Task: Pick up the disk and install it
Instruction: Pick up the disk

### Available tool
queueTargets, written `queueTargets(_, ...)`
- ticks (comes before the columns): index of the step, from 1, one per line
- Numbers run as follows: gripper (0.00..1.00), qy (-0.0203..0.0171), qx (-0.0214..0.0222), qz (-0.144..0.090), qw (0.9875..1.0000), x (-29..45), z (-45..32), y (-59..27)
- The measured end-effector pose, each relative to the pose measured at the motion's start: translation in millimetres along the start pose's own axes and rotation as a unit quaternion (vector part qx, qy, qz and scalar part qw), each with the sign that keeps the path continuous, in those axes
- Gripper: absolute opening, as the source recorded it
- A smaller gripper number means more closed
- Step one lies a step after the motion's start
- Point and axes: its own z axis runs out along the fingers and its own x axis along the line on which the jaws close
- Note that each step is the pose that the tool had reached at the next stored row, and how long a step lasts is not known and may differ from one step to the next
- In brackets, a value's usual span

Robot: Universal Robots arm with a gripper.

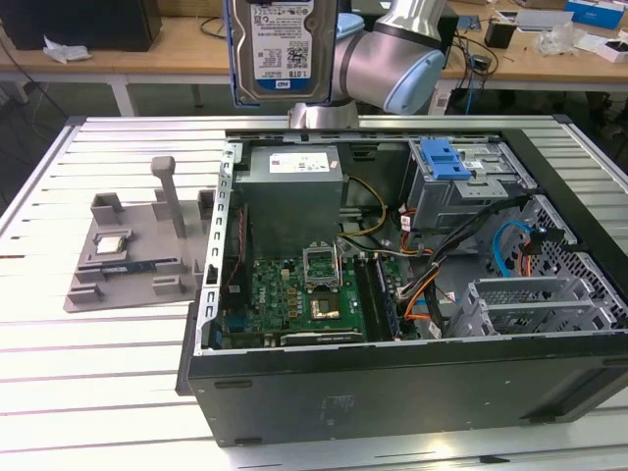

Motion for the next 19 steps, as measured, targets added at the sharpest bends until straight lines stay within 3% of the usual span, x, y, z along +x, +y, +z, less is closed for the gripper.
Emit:
queueTargets(9,0.37,0.0,-0.0001,0.0,1.0,13.5,0.2,-7.2)
queueTargets(19,0.37,0.0,-0.0001,0.0,1.0,23.5,0.3,-13.1)
